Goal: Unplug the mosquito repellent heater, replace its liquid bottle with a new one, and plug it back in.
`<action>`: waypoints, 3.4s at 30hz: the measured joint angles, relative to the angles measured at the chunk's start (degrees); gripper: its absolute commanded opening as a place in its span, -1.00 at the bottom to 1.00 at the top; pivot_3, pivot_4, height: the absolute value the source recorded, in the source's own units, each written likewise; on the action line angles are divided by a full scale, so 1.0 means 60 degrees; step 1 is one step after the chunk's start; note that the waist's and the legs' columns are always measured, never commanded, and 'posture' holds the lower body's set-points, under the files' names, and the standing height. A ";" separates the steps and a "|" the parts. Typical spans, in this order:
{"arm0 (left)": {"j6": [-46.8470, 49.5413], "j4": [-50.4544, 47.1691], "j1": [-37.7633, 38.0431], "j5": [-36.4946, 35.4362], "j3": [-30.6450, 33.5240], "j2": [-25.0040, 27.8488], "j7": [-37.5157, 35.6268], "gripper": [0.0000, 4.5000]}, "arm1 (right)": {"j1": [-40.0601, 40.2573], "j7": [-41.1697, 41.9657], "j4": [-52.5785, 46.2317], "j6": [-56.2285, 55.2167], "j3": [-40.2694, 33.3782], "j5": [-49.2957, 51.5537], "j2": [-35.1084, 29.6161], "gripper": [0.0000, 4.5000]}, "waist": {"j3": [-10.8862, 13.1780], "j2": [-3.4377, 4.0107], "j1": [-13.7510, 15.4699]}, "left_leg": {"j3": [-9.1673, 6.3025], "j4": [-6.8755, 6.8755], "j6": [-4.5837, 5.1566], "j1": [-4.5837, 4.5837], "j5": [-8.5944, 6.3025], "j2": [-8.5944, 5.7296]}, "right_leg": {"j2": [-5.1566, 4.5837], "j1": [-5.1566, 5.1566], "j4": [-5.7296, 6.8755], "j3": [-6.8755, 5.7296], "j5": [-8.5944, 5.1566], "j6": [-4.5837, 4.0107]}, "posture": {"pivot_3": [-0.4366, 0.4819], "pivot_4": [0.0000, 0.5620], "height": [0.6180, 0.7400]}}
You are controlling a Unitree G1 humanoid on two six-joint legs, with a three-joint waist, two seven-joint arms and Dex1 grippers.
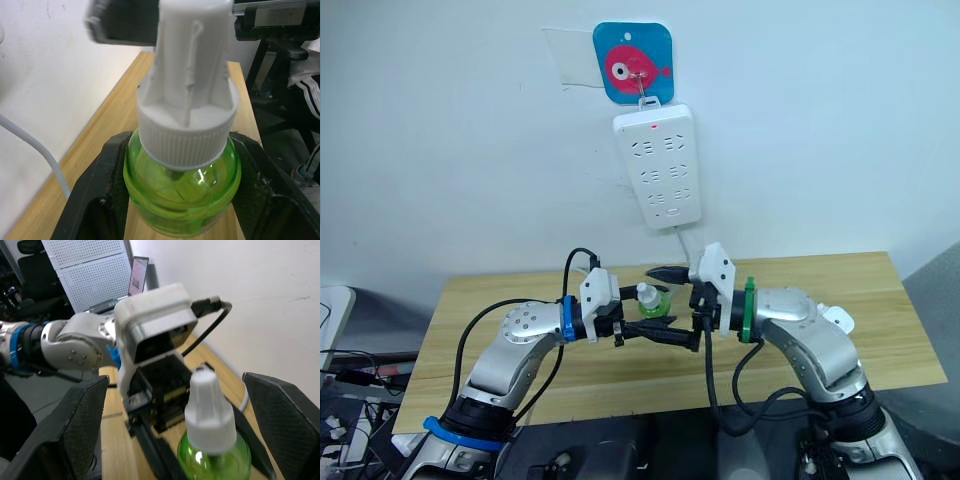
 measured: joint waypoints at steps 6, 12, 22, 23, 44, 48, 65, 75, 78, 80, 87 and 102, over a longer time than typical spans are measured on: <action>0.0021 -0.0023 0.0029 0.0000 -0.0006 0.0011 0.0022 0.01 | -0.0099 -0.0027 0.0281 -0.0270 0.0116 -0.0345 0.0028 -0.22 | 0.0000 0.0000 0.0007 | 0.0001 0.0000 0.0000 0.0000 0.0000 -0.0006 | 0.0000 0.0000 0.0000 0.0001 0.0000 0.0000 | -0.24 -0.15 1.00; 0.0063 -0.0057 0.0242 0.0001 -0.0022 0.0010 0.0025 0.01 | -0.0114 -0.0015 0.0327 -0.0474 0.0042 -0.0533 -0.0067 -0.89 | 0.0000 0.0000 0.0004 | -0.0001 0.0000 0.0001 -0.0001 0.0000 -0.0005 | 0.0000 -0.0001 0.0001 0.0001 0.0000 0.0000 | -0.24 -0.15 1.00; -0.0018 -0.0226 0.0487 0.0000 -0.0003 0.0183 0.0014 0.01 | -0.0373 -0.0442 -0.1136 0.0847 -0.1186 0.1658 0.0007 -0.89 | 0.0000 0.0000 -0.0004 | -0.0005 -0.0002 0.0013 0.0000 -0.0008 0.0009 | -0.0012 0.0000 -0.0001 0.0003 0.0000 -0.0001 | -0.23 -0.14 1.00; -0.0040 -0.0226 0.0558 -0.0001 0.0012 0.0231 0.0015 0.01 | -0.0400 -0.0687 -0.1342 0.1046 -0.1428 0.1913 0.0009 -0.89 | 0.0000 0.0001 -0.0003 | -0.0006 -0.0002 0.0019 0.0001 -0.0011 0.0009 | -0.0012 0.0000 -0.0002 0.0002 0.0000 -0.0001 | -0.23 -0.14 1.00; 0.0209 -0.1051 0.1481 -0.0173 0.0425 0.0956 -0.0028 0.01 | 0.2410 -0.5151 0.4049 -0.3592 -0.1518 -0.3335 0.1411 -0.89 | -0.0003 0.0006 0.0020 | 0.0015 -0.0009 0.0000 0.0008 0.0000 -0.0004 | 0.0007 -0.0004 0.0008 0.0018 -0.0002 -0.0002 | -0.20 -0.14 1.00; 0.0246 -0.1098 0.1515 -0.0178 0.0384 0.1082 -0.0179 0.01 | 0.2032 -0.5500 0.5519 -0.4543 -0.1727 -0.3728 0.1589 -0.89 | -0.0003 0.0006 0.0009 | 0.0014 -0.0010 0.0000 0.0008 0.0000 -0.0001 | 0.0012 -0.0003 0.0008 0.0016 -0.0002 -0.0003 | -0.17 -0.12 1.00; 0.0370 -0.1102 0.1481 -0.0260 0.0379 0.0955 -0.0125 0.01 | 0.1626 -0.5493 0.7102 -0.5403 -0.2066 -0.3997 0.1710 0.18 | -0.0003 0.0006 0.0009 | 0.0014 -0.0009 0.0006 0.0009 -0.0003 -0.0001 | 0.0012 -0.0002 0.0009 0.0017 -0.0002 -0.0003 | -0.19 -0.09 1.00; 0.0374 -0.1099 0.1408 -0.0259 0.0374 0.0877 -0.0114 0.01 | 0.2275 -0.4709 0.6068 -0.5270 -0.2174 -0.3753 0.1447 0.99 | -0.0003 0.0007 0.0011 | 0.0013 -0.0010 0.0013 0.0008 -0.0008 -0.0001 | 0.0011 -0.0001 0.0008 0.0016 -0.0003 -0.0003 | -0.21 -0.09 1.00; 0.0374 -0.1098 0.1406 -0.0258 0.0370 0.0853 -0.0109 0.01 | 0.2610 -0.4082 0.4836 -0.5014 -0.2098 -0.3437 0.1190 0.99 | -0.0003 0.0008 -0.0019 | 0.0012 -0.0009 0.0030 0.0011 -0.0017 0.0003 | 0.0012 0.0002 0.0008 0.0016 -0.0003 -0.0003 | -0.22 -0.09 1.00; 0.0373 -0.1096 0.1408 -0.0258 0.0367 0.0844 -0.0113 0.01 | 0.2802 -0.3462 0.3774 -0.4587 -0.1844 -0.3161 0.0871 0.99 | -0.0003 0.0008 -0.0023 | 0.0009 -0.0010 0.0033 0.0009 -0.0019 0.0006 | 0.0012 0.0000 0.0008 0.0014 -0.0003 -0.0003 | -0.23 -0.09 1.00; 0.0327 -0.0944 0.1308 -0.0252 0.0367 0.0842 -0.0167 0.01 | 0.2696 -0.1156 0.0309 -0.1628 -0.1156 -0.0597 -0.0406 0.99 | -0.0003 0.0008 -0.0020 | -0.0001 -0.0007 0.0037 0.0009 -0.0022 0.0013 | -0.0003 0.0015 -0.0008 0.0005 -0.0004 -0.0003 | -0.26 -0.10 1.00; -0.0043 -0.0190 0.0590 -0.0202 0.0327 0.0751 -0.0512 0.01 | 0.0956 -0.0077 0.0151 -0.0259 0.0134 0.0040 -0.0201 0.08 | -0.0003 0.0008 -0.0014 | 0.0003 -0.0006 0.0034 0.0008 -0.0021 0.0023 | -0.0005 0.0012 -0.0013 -0.0002 -0.0004 -0.0004 | -0.22 -0.12 1.00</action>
